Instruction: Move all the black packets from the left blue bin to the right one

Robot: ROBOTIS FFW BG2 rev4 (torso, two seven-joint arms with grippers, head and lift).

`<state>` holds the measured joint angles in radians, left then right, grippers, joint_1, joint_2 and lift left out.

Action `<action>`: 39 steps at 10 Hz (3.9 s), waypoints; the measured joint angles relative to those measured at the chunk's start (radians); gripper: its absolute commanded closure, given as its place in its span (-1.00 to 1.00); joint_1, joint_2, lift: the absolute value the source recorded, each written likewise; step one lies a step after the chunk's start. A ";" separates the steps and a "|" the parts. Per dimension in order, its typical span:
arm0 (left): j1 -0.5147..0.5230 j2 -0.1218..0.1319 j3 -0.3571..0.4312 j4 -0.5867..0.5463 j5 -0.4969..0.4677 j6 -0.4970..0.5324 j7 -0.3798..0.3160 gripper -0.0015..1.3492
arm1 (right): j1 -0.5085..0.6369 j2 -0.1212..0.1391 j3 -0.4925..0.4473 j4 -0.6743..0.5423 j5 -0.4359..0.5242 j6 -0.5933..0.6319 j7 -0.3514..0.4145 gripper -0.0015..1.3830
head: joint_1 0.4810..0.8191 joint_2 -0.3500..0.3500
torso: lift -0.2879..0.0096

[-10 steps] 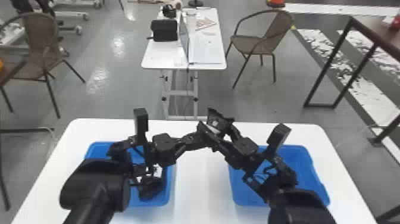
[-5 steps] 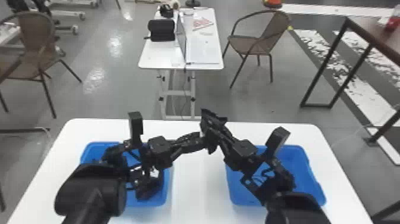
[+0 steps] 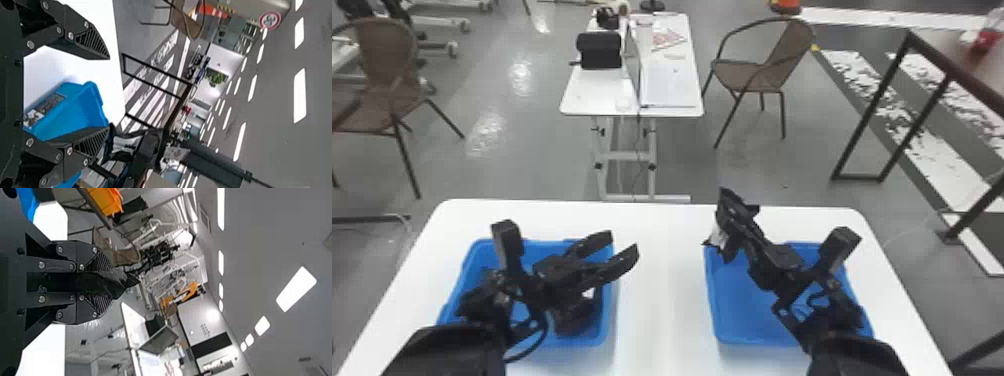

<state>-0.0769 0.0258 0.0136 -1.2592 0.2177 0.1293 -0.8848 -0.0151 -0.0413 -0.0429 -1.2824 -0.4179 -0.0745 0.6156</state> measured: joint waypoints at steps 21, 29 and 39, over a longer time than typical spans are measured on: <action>-0.166 0.044 0.116 0.217 -0.159 0.457 0.184 -0.26 | 0.091 -0.015 -0.161 -0.017 -0.188 -0.137 -0.111 -0.58 | 0.27 -0.40 | 0.94; -0.202 0.060 0.134 0.333 -0.207 0.410 0.165 0.79 | 0.090 -0.010 -0.161 -0.006 -0.222 -0.137 -0.103 -0.58 | 0.27 -0.36 | 0.94; -0.130 0.055 0.072 0.049 -0.197 0.049 -0.284 0.79 | 0.029 -0.011 -0.062 -0.019 -0.252 -0.026 0.035 -0.58 | 0.27 -0.33 | 0.94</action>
<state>-0.2073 0.0809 0.0859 -1.2102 0.0212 0.1783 -1.1687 0.0142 -0.0520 -0.1054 -1.3018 -0.6704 -0.1000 0.6502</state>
